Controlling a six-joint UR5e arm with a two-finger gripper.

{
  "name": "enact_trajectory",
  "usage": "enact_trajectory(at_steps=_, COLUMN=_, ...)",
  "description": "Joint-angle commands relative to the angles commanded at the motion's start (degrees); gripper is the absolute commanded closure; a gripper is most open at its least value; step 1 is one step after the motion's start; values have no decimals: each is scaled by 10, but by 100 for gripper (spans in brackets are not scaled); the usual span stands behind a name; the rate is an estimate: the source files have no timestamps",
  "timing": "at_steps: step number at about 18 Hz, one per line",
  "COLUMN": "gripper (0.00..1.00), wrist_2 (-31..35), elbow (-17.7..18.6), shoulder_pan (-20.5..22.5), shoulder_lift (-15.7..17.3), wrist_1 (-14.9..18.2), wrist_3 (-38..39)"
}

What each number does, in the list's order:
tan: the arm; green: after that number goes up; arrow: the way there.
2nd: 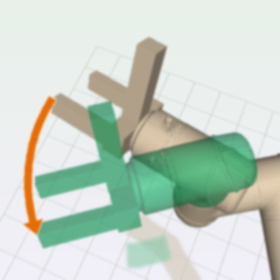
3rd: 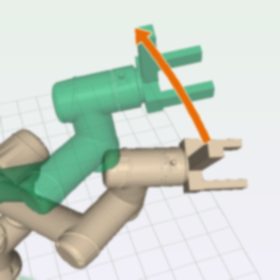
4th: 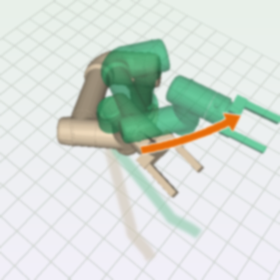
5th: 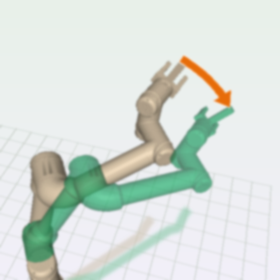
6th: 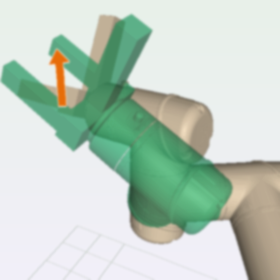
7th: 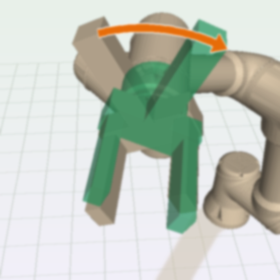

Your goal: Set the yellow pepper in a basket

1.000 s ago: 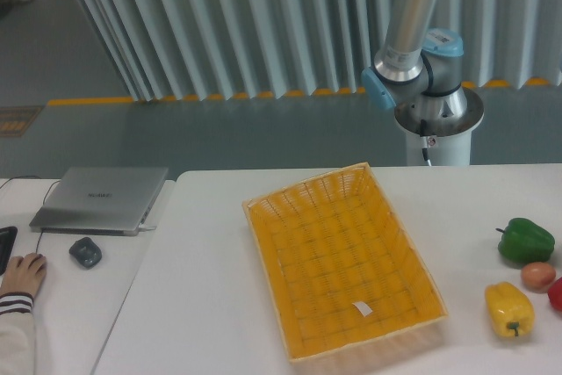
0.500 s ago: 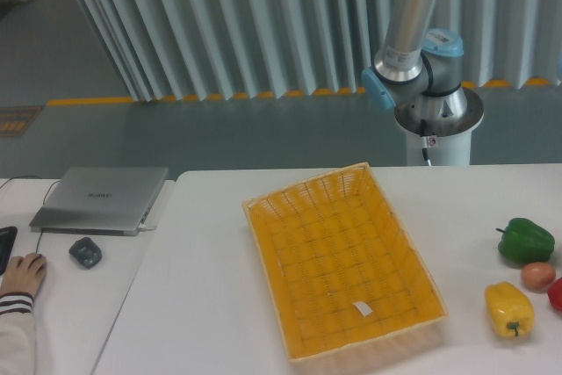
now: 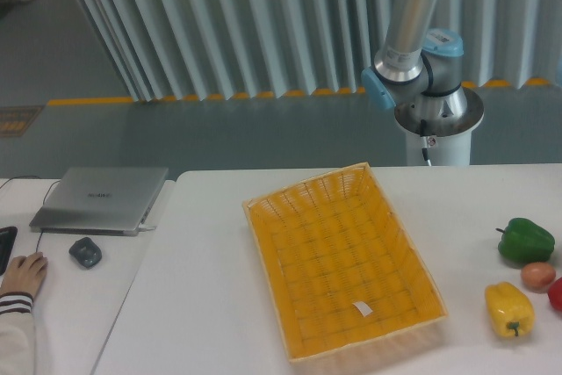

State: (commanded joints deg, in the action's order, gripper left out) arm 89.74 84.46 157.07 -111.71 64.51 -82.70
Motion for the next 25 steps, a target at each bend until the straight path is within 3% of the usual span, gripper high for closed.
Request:
enact_trajectory(at_steps=4, gripper=0, wrist_2=-88, elbow=23, shoulder_pan=-9, shoulder_lift=-2, wrist_1=-64, wrist_3=13)
enact_trajectory(at_steps=6, gripper=0, wrist_2=-69, elbow=24, shoulder_pan=-13, shoulder_lift=-3, wrist_1=-72, wrist_3=14)
enact_trajectory(at_steps=9, gripper=0, wrist_2=34, elbow=28, shoulder_pan=-61, shoulder_lift=-4, wrist_1=-73, wrist_3=17)
enact_trajectory(at_steps=11, gripper=0, wrist_2=30, elbow=25, shoulder_pan=-71, shoulder_lift=-10, wrist_1=-78, wrist_3=26)
enact_trajectory(at_steps=13, gripper=0, wrist_2=4, elbow=26, shoulder_pan=-89, shoulder_lift=-12, wrist_1=-127, wrist_3=105)
enact_trajectory(at_steps=16, gripper=0, wrist_2=-4, elbow=23, shoulder_pan=-101, shoulder_lift=-14, wrist_1=-124, wrist_3=146)
enact_trajectory(at_steps=19, gripper=0, wrist_2=-53, elbow=52, shoulder_pan=-104, shoulder_lift=-2, wrist_1=-123, wrist_3=316)
enact_trajectory(at_steps=25, gripper=0, wrist_2=-53, elbow=76, shoulder_pan=-114, shoulder_lift=9, wrist_1=-123, wrist_3=466)
